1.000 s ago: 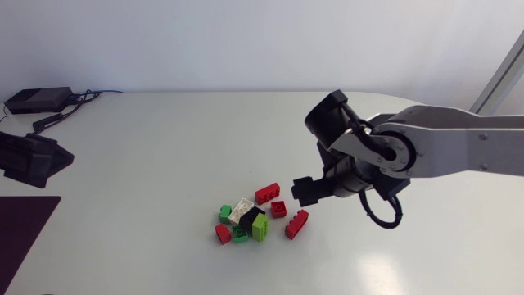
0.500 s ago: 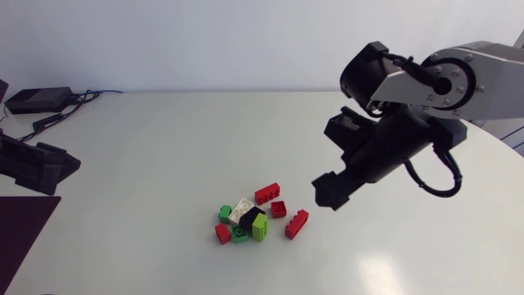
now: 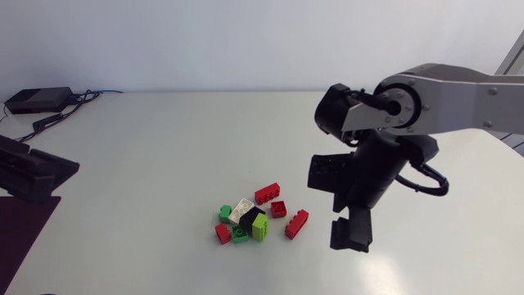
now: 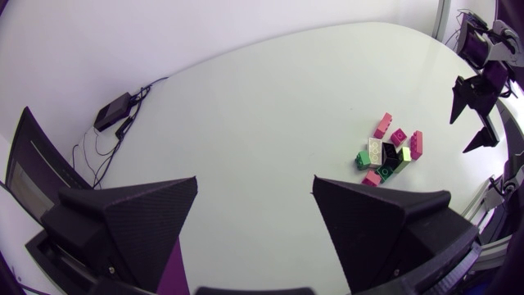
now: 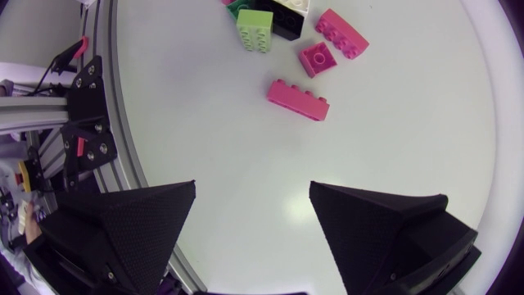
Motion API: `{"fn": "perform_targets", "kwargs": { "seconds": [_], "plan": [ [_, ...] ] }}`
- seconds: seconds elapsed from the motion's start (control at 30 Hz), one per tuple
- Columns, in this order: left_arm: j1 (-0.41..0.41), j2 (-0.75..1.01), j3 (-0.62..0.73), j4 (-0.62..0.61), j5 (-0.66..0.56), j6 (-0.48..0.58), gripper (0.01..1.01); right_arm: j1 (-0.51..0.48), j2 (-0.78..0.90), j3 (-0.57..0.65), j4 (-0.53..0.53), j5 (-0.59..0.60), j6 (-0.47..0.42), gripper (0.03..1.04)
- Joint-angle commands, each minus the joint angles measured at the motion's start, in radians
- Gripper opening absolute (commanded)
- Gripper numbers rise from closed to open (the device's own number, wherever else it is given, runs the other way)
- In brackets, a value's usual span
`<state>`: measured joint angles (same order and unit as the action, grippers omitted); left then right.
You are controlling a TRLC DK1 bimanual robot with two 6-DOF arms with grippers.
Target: Sort duplo bricks by size, large to the right and small to the left
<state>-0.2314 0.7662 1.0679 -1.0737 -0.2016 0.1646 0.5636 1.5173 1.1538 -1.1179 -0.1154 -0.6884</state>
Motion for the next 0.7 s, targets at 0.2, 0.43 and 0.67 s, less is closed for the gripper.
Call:
{"fn": "perform_targets", "kwargs": {
  "seconds": [0.2, 0.43, 0.67],
  "plan": [
    [-0.005, 0.001, -0.025, 0.034, 0.001, 0.033, 0.979, 0.085, 0.09, -0.049, 0.196, 0.088, -0.189, 1.0],
    [-0.002, 0.007, -0.013, 0.049, 0.001, 0.046, 0.979, 0.107, 0.15, -0.048, 0.234, 0.091, -0.309, 1.0],
    [0.001, 0.018, -0.017, 0.081, 0.001, 0.05, 0.979, 0.111, 0.227, -0.008, 0.286, 0.111, -0.381, 1.0]
  ]
}}
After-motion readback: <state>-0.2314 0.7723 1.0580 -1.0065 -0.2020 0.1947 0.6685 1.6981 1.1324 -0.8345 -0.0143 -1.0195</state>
